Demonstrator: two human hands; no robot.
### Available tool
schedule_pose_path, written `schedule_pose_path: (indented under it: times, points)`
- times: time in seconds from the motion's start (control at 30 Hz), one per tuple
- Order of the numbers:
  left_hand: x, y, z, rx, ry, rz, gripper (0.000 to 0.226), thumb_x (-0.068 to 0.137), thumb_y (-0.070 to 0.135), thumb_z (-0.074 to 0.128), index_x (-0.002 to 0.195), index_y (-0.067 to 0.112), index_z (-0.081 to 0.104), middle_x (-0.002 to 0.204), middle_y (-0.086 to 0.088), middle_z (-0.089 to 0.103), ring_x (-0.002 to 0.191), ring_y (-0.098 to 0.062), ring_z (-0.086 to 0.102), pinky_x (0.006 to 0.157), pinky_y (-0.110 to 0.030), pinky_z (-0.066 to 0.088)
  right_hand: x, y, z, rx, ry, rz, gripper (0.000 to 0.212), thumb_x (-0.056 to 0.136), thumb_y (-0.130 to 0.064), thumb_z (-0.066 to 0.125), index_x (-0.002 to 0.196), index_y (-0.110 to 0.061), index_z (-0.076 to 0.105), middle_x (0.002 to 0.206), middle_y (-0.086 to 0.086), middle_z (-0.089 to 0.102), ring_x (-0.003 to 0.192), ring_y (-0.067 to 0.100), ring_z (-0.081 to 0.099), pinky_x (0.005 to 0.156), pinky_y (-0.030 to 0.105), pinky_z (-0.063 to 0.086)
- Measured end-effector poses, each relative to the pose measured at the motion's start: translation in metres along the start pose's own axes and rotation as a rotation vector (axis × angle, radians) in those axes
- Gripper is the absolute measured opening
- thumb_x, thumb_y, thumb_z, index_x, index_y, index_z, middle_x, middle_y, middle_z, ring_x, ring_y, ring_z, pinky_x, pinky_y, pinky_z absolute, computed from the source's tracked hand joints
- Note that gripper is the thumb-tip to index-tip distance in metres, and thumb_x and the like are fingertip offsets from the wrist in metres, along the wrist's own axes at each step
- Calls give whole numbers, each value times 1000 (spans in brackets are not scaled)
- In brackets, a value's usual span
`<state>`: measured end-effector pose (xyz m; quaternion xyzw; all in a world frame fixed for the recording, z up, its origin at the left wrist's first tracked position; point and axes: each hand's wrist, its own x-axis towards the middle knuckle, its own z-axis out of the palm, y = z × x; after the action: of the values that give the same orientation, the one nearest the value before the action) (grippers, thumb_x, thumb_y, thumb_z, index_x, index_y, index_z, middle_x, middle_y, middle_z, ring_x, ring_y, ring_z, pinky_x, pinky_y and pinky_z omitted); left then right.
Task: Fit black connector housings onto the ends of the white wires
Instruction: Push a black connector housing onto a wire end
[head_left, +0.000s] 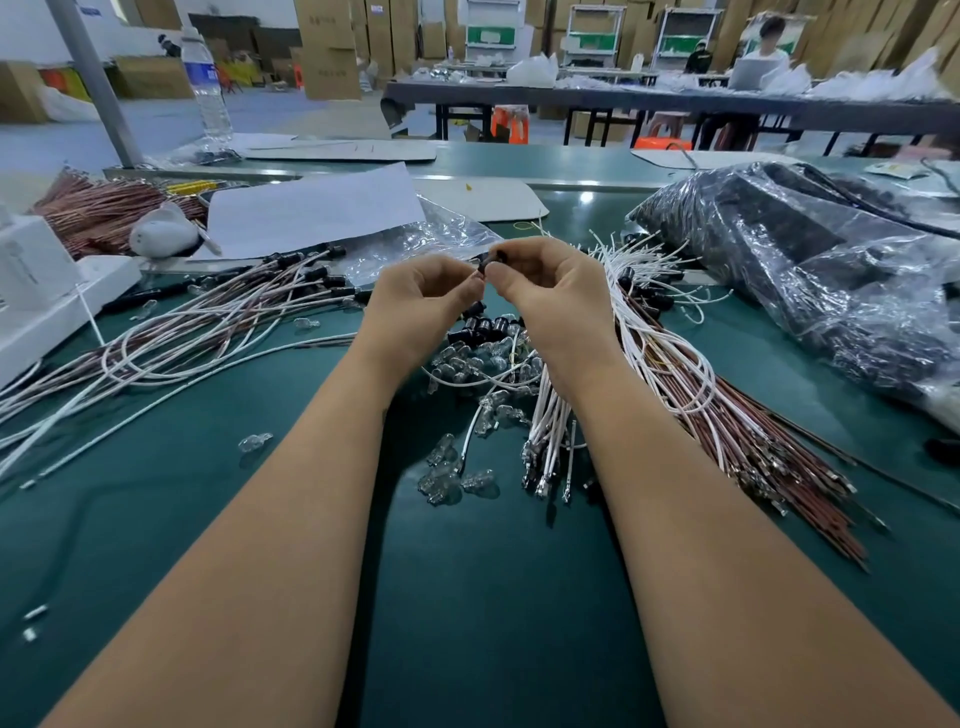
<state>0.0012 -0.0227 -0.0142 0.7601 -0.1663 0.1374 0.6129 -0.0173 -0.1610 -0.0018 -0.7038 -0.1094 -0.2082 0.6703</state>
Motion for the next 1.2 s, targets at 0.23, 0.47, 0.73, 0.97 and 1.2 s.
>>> schedule_pose_path:
  times: [0.23,0.47,0.73,0.97,1.2]
  points:
    - [-1,2,0,83,26,-21,7,89,11,68,89,4,69,74,-5,64,67,-10,54,67,-20,46,2,9,-1,11,-37,99,18,89,-2,64,83,-19,65,75,-1,66,66,7,60,68,22,51]
    - [-1,3,2,85,15,-31,4,88,10,69,87,6,69,76,-9,65,69,-13,55,68,-24,47,2,10,-1,35,-28,131,13,91,-2,62,88,-14,64,76,1,66,62,3,61,66,18,51]
    - [-1,5,3,48,8,-36,10,88,10,69,80,17,69,88,-22,71,75,-17,61,75,-32,50,0,6,4,8,-15,141,13,92,-3,61,85,-15,63,78,3,65,69,10,61,72,24,55]
    - [-1,5,3,60,11,-59,6,88,11,69,92,6,70,84,-12,69,74,-14,60,76,-28,51,-1,3,3,-25,10,126,8,90,-6,65,88,-14,64,82,5,66,74,13,61,78,32,55]
    - [-1,5,1,99,4,-49,7,88,15,70,81,18,69,73,3,68,67,-5,59,69,-18,50,-1,1,-1,-60,32,96,11,89,-10,66,83,-18,63,78,1,65,71,11,60,76,29,54]
